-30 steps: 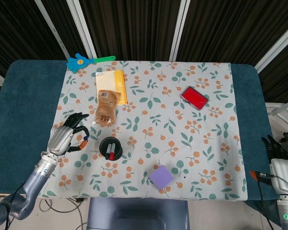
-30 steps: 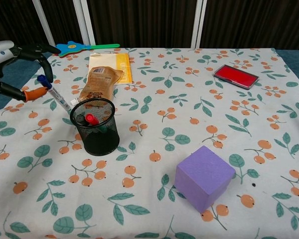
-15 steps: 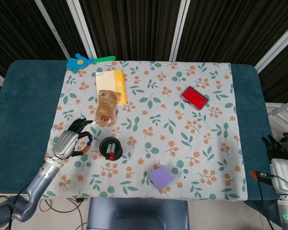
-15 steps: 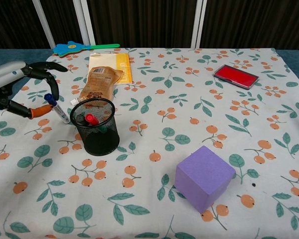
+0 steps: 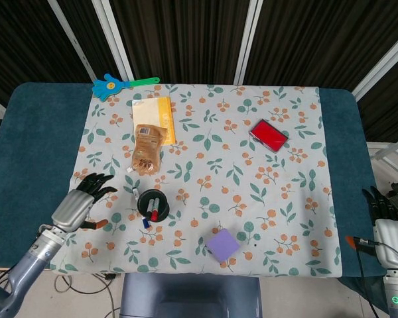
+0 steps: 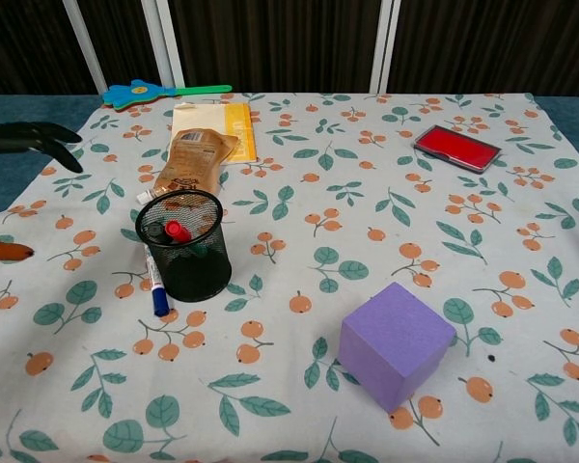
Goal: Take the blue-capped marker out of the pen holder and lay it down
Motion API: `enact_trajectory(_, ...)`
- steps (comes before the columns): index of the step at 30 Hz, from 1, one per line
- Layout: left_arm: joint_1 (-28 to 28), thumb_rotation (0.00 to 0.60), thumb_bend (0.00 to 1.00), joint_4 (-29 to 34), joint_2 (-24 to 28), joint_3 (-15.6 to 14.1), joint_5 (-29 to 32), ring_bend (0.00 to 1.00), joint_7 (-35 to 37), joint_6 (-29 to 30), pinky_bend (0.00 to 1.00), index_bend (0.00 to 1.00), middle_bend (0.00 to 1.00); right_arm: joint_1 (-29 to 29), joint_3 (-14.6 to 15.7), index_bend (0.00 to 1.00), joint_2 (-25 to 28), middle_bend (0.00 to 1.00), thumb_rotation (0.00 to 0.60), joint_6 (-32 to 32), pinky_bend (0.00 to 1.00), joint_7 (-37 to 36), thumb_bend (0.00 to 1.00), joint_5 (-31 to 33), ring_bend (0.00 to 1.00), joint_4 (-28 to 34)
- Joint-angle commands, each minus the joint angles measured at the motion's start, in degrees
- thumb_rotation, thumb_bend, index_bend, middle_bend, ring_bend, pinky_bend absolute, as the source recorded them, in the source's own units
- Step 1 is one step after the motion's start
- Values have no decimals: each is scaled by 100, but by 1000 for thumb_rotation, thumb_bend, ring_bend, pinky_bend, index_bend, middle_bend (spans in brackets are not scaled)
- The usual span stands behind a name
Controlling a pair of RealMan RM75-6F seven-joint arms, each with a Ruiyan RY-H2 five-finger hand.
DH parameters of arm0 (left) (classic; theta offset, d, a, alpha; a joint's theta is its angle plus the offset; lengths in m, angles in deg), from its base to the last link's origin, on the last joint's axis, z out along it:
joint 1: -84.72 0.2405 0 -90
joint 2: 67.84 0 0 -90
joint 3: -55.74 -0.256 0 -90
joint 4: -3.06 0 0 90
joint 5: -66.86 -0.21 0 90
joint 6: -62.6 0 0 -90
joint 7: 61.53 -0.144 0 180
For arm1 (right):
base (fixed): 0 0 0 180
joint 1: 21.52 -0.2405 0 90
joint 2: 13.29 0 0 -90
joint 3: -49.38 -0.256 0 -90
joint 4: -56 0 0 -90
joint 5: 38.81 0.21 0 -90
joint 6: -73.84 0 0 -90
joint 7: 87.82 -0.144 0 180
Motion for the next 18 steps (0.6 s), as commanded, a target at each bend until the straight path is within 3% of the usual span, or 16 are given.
enact_trajectory(1,295,600,132,364,362,76,161,0,-316,454,0,215,37,0,-3,63,-4,23,600,7,191,7,62,-2,91,-2)
enact_trajectory(10,1137,600,132,1184,816,189,777,0,-1508,1447,0,212,32,-2,-9,64,-14,23,600,16,191,19,61,-4,91,-12)
enact_trajectory(14,1453,600,132,1127,780,141,882,0,-1610,1726,0,212,32,-1,-11,63,-17,23,600,28,191,17,61,-15,91,-21)
enact_trajectory(18,1630,600,132,1063,859,56,1031,0,-1331,1616,0,208,30,-1,-7,63,-17,23,600,31,192,9,62,-27,91,-26)
